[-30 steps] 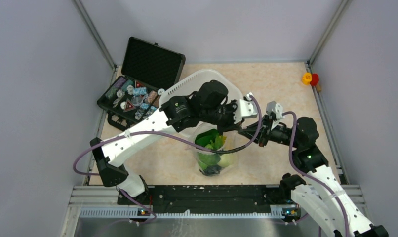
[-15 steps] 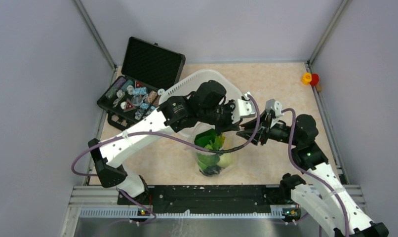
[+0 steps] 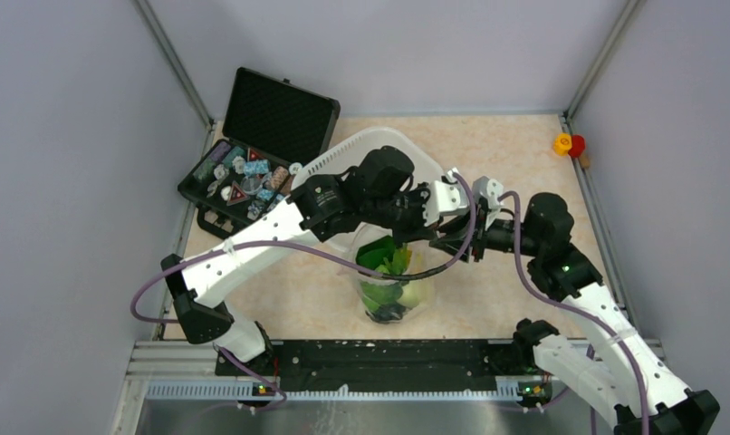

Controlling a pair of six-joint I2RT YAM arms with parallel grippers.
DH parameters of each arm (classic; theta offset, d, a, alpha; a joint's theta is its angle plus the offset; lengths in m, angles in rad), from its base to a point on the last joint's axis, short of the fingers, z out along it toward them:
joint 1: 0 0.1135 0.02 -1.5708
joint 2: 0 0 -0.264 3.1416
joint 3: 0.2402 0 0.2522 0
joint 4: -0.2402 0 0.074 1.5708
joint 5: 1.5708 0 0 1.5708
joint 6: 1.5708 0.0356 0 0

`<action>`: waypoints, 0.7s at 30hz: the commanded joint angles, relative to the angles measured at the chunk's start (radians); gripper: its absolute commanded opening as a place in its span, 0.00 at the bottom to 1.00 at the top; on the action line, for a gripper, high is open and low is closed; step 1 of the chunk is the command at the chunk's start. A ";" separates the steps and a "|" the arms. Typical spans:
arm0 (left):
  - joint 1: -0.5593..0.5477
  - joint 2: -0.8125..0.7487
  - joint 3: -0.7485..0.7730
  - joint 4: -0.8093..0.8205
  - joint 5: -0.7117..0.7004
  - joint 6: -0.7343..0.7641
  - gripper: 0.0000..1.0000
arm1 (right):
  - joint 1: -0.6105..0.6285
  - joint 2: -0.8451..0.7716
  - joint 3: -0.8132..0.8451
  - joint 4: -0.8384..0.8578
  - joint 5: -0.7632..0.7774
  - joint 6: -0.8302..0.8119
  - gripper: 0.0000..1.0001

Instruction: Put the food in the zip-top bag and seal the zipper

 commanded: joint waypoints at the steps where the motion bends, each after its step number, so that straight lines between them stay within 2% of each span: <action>1: -0.002 0.011 0.055 -0.016 0.023 0.003 0.00 | 0.018 0.006 0.081 -0.054 0.017 -0.085 0.33; 5: -0.003 0.016 0.058 -0.018 0.028 0.005 0.00 | 0.019 0.009 0.112 -0.090 0.033 -0.122 0.19; 14: -0.003 0.016 0.051 -0.011 0.025 0.000 0.00 | 0.019 0.010 0.133 -0.104 -0.038 -0.139 0.19; 19: -0.003 0.020 0.058 -0.013 0.031 -0.001 0.00 | 0.018 0.020 0.140 -0.102 -0.075 -0.146 0.02; 21: -0.003 0.020 0.061 -0.015 0.032 -0.001 0.00 | 0.018 0.020 0.136 -0.083 -0.081 -0.134 0.00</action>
